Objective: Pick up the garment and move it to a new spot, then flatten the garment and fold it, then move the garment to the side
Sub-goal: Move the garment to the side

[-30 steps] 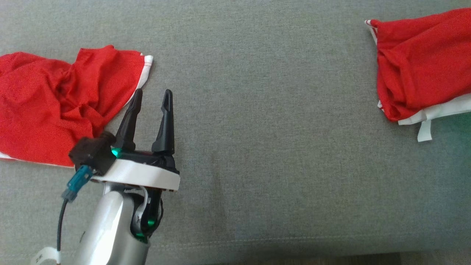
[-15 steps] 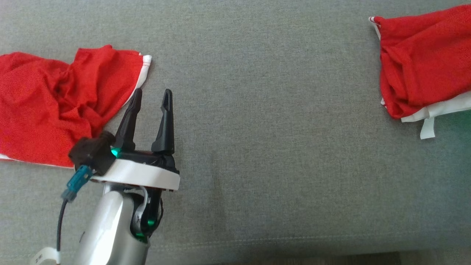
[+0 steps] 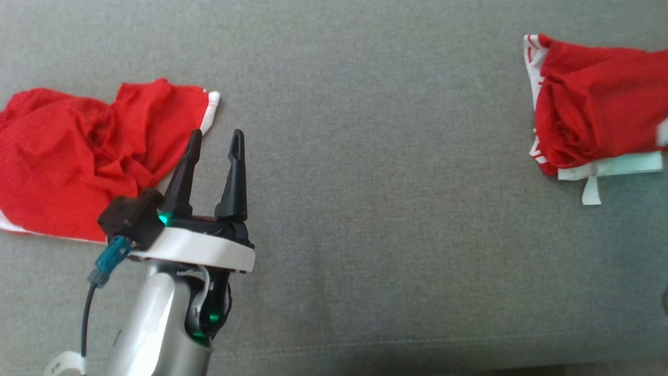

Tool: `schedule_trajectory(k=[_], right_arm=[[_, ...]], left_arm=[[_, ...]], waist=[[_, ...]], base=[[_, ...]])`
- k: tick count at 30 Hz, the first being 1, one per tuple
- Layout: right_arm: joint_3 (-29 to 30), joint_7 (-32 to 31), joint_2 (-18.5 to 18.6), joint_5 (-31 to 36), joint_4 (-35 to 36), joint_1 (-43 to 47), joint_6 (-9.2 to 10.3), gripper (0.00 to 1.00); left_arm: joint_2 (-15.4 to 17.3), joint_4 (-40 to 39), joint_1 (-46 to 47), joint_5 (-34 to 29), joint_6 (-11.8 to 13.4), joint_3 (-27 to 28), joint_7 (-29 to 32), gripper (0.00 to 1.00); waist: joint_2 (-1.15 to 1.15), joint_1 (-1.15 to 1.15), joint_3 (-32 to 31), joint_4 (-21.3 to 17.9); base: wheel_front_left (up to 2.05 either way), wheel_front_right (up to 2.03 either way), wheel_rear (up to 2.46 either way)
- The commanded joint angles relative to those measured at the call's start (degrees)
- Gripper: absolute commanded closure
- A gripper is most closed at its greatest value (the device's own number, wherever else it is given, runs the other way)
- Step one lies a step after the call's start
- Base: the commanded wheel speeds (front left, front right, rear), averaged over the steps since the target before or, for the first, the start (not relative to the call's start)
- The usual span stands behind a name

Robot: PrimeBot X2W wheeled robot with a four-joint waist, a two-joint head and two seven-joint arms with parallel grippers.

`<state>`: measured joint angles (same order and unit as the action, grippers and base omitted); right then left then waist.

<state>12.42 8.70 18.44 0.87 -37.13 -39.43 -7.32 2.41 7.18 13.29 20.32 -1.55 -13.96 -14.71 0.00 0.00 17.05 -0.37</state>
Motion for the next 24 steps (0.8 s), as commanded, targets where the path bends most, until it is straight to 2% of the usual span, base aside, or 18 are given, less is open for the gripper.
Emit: schedule_trajectory(k=[1,15,24], right_arm=[[-1.4,0.9,-0.2,-0.6,2.4,0.3,-0.17,0.0],[-8.7,4.4,-13.3,-5.2,13.1,14.3,-0.17,0.0],[-10.4,5.6,-15.5,-8.5,17.8,24.2,-0.17,0.0]], left_arm=[[0.5,-1.8,0.7,0.3,0.0,2.0,-0.3,0.0],[0.5,-2.4,-3.7,0.9,0.1,3.2,-0.3,0.0],[0.5,-1.9,-8.0,1.0,0.1,3.3,-0.3,0.0]], waist=[[0.0,0.0,-1.0,-0.3],[0.0,0.0,-9.4,-1.6],[0.0,0.0,-14.0,-1.8]], base=[[0.0,0.0,0.0],[0.0,0.0,0.0],[0.0,0.0,0.0]])
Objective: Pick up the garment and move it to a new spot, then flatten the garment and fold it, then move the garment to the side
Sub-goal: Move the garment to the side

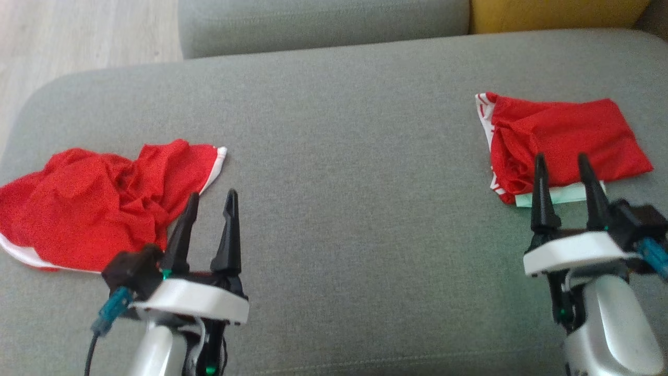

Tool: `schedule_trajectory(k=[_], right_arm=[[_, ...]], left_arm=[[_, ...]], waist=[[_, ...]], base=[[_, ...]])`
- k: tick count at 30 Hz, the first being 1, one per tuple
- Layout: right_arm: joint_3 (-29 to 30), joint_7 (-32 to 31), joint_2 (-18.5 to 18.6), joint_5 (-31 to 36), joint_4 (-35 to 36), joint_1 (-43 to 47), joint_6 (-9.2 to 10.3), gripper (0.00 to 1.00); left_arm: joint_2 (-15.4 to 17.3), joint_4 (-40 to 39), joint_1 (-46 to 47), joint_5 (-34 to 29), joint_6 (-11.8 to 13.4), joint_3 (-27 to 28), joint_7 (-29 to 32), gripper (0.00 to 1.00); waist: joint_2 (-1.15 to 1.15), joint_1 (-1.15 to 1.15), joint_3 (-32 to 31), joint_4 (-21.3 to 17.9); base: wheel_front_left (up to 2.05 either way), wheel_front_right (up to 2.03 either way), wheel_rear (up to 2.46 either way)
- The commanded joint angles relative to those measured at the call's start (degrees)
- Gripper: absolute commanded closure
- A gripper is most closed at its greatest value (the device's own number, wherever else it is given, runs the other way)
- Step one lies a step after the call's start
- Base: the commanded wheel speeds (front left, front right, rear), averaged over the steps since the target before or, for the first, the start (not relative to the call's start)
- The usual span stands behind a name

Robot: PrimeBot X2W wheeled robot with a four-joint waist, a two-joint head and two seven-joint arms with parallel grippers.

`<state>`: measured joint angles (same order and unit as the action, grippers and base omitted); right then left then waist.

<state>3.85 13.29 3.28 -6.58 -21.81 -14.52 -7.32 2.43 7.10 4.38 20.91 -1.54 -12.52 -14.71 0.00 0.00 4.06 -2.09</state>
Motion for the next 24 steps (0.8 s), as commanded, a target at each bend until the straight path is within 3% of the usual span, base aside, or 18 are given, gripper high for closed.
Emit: schedule_trajectory(k=[1,11,24], right_arm=[[-2.1,1.1,-0.4,-2.3,2.8,0.1,-0.17,0.0],[-4.3,1.6,-0.4,-5.4,5.5,5.7,-0.17,0.0],[-4.4,1.7,-0.4,-5.7,6.7,6.5,-0.17,0.0]], left_arm=[[0.4,-1.8,0.4,0.4,0.0,1.9,-0.3,0.0],[0.4,-1.9,-2.5,0.3,0.4,2.0,-0.3,0.0],[0.4,-2.1,-2.5,-0.1,0.5,1.8,-0.3,0.0]], waist=[[0.0,0.0,-1.3,0.0],[0.0,0.0,-3.4,-0.3],[0.0,0.0,-3.4,-0.4]], base=[[0.0,0.0,0.0],[0.0,0.0,0.0],[0.0,0.0,0.0]])
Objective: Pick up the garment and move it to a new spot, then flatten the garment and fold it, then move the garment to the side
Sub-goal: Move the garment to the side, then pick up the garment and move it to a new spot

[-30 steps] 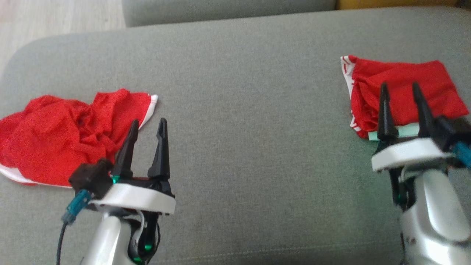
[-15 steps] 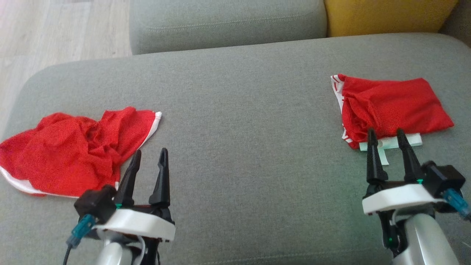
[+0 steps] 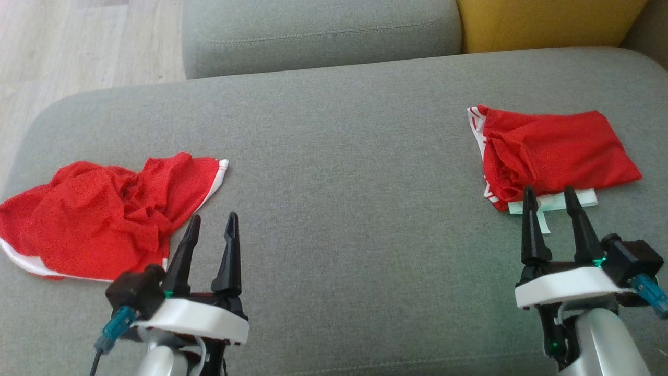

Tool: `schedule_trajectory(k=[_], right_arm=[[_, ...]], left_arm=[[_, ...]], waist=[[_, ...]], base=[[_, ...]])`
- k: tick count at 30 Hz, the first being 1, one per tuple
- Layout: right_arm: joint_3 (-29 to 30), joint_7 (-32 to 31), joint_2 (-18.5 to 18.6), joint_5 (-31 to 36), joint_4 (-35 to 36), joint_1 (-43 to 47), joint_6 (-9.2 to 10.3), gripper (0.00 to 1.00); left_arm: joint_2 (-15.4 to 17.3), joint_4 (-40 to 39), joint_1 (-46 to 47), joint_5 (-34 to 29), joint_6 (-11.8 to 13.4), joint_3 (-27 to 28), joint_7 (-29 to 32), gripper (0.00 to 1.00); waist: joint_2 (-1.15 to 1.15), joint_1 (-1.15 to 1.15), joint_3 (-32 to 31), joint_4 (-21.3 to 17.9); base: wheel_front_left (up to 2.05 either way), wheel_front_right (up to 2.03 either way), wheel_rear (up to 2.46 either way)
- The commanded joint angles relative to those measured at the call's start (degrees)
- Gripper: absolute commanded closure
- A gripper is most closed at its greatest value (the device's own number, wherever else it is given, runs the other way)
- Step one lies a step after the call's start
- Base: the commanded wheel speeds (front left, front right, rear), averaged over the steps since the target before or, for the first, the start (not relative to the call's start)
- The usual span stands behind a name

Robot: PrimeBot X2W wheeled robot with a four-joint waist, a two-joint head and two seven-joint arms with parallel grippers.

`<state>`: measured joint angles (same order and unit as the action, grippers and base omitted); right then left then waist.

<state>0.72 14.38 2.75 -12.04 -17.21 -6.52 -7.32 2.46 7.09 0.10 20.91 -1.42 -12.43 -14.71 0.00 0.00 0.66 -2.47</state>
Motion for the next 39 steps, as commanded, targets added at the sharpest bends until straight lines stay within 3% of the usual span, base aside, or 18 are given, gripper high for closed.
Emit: schedule_trajectory(k=[1,22,31,39], right_arm=[[-1.3,0.6,0.1,-0.3,2.2,-1.4,-0.17,0.0],[-1.8,0.6,0.1,-0.4,1.6,-1.0,-0.17,0.0],[-3.5,0.6,0.1,-0.5,1.3,-0.6,-0.17,0.0],[-5.9,0.6,0.1,-1.6,1.1,0.2,-0.17,0.0]], left_arm=[[0.4,-2.1,1.8,-0.1,0.4,1.7,-0.3,0.0],[0.4,-1.6,2.1,-0.2,0.3,1.9,-0.3,0.0],[0.4,-1.7,2.2,-0.2,0.4,2.7,-0.3,0.0],[0.4,-1.8,1.6,-0.8,0.3,4.4,-0.3,0.0]], waist=[[0.0,0.0,0.0,0.0],[0.0,0.0,0.2,1.9],[0.0,0.0,-0.2,7.7],[0.0,0.0,-0.8,16.3]], base=[[0.0,0.0,0.0],[0.0,0.0,0.0],[0.0,0.0,0.0],[0.0,0.0,0.0]])
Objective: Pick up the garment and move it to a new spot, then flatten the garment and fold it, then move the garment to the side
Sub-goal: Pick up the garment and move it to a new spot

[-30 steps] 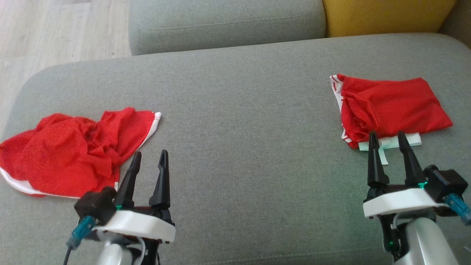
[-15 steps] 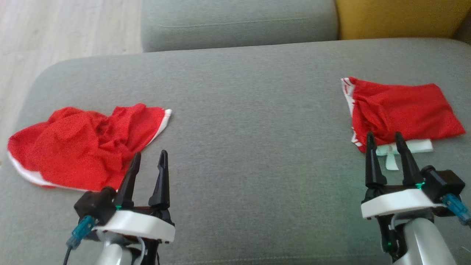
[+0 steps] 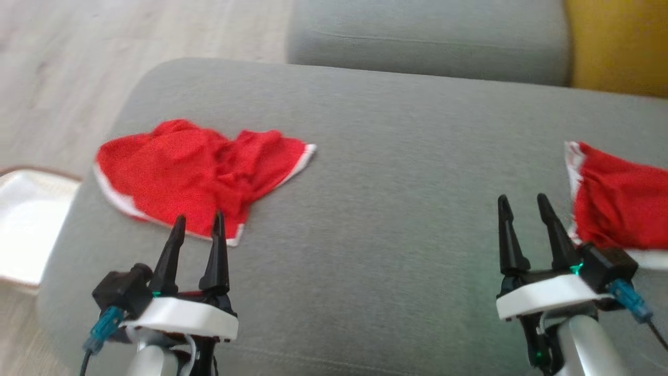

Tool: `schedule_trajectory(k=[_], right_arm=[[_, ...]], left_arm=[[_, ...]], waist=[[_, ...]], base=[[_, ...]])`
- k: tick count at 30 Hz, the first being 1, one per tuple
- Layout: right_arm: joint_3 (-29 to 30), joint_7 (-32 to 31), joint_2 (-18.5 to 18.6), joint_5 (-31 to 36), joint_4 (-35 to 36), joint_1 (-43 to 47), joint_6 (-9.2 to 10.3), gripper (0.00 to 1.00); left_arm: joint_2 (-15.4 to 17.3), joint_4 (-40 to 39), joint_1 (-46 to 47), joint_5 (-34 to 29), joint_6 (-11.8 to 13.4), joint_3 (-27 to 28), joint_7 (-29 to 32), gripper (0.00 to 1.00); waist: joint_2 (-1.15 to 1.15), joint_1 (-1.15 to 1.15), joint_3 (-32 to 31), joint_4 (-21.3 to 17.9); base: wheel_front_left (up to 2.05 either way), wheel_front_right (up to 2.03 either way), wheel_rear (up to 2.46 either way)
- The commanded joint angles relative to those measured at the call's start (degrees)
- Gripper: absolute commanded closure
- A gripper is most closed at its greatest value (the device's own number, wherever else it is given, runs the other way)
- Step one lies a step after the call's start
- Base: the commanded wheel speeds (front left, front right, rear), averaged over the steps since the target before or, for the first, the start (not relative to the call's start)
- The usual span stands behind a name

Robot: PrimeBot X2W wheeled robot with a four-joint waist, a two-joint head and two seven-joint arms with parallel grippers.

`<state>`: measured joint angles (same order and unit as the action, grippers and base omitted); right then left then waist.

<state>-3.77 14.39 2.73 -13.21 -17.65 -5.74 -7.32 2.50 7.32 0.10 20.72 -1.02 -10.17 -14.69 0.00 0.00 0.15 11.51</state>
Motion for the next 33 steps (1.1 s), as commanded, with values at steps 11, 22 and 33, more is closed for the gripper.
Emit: schedule_trajectory(k=[11,22,33], right_arm=[[-4.8,0.6,0.1,-2.4,0.9,0.1,-0.17,0.0],[-6.5,0.6,0.1,-3.2,0.3,0.0,-0.17,0.0],[-4.7,0.2,0.1,-0.7,0.8,-1.2,-0.17,0.0]], left_arm=[[0.4,-1.9,0.8,-1.4,-0.7,4.8,-0.3,0.0],[0.4,-2.2,0.5,-1.6,-1.0,7.0,-0.3,0.0],[0.4,-1.6,2.3,-1.3,-1.0,9.2,-0.3,0.0]], waist=[[0.0,0.0,-0.4,10.9],[0.0,0.0,-0.1,13.1],[0.0,0.0,3.2,11.5]], base=[[0.0,0.0,0.0],[0.0,0.0,0.0],[0.0,0.0,0.0]])
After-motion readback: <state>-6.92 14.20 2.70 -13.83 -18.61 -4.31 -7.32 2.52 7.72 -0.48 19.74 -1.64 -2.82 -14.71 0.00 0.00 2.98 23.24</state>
